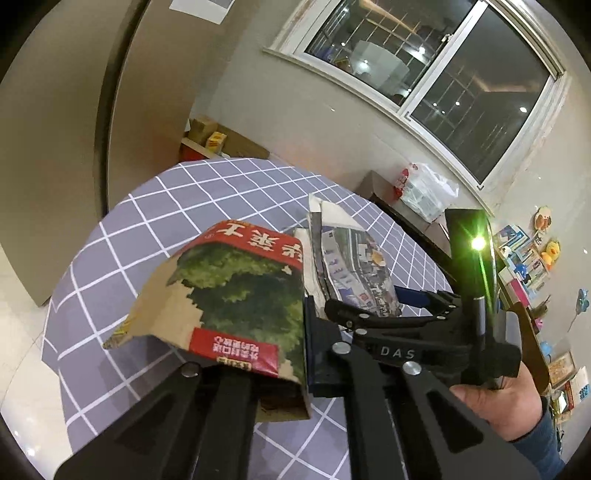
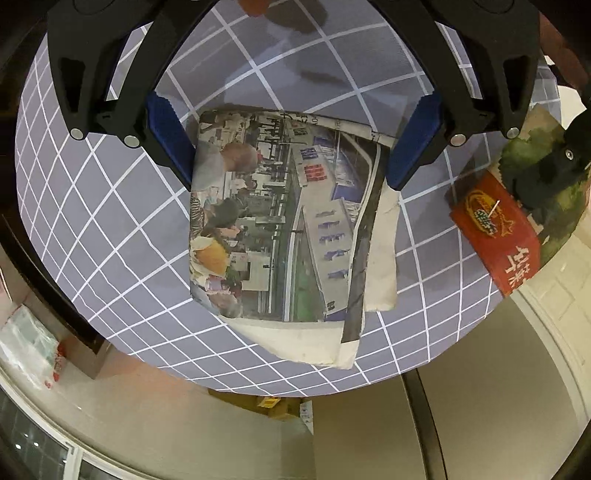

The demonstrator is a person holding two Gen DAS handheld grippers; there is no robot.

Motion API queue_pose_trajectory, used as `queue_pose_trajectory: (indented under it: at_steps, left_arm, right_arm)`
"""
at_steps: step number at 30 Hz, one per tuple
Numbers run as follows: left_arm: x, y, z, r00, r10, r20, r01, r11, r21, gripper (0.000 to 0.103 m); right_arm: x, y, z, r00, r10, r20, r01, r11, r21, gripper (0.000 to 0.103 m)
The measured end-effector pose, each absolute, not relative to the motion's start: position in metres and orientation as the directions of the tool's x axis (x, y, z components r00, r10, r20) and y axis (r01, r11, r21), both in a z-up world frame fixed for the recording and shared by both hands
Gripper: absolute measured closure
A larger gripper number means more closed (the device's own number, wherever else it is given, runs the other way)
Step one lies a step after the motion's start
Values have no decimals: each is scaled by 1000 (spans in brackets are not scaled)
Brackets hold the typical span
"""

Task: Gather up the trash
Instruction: 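Grasp the folded newspaper with the right tool while the left tool grasps the green-red box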

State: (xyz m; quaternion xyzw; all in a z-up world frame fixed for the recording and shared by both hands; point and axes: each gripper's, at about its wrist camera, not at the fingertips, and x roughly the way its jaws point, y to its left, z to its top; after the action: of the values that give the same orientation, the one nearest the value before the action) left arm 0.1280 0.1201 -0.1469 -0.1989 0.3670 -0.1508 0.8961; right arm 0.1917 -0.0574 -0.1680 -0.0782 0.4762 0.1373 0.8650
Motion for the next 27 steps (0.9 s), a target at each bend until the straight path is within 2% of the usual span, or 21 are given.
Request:
queue_pose_trajectory:
  at_steps: [11,19,27]
  left_arm:
    - [122,118,-136,702,-399,-589,113,880,-462,99]
    - [121,105,-124,713,-408,-570,150,883,-446,99]
    - [124,55,-111,684,-455,-571,243,879,-409,100]
  right_arm:
    - [184,-66,-167,526,165,-835,-306,952,-5,10]
    - [163,-126,-150,558,205,-804,-244,967,77,10]
    - [139,-205,-137,597,235,-767,-136,972,192,10]
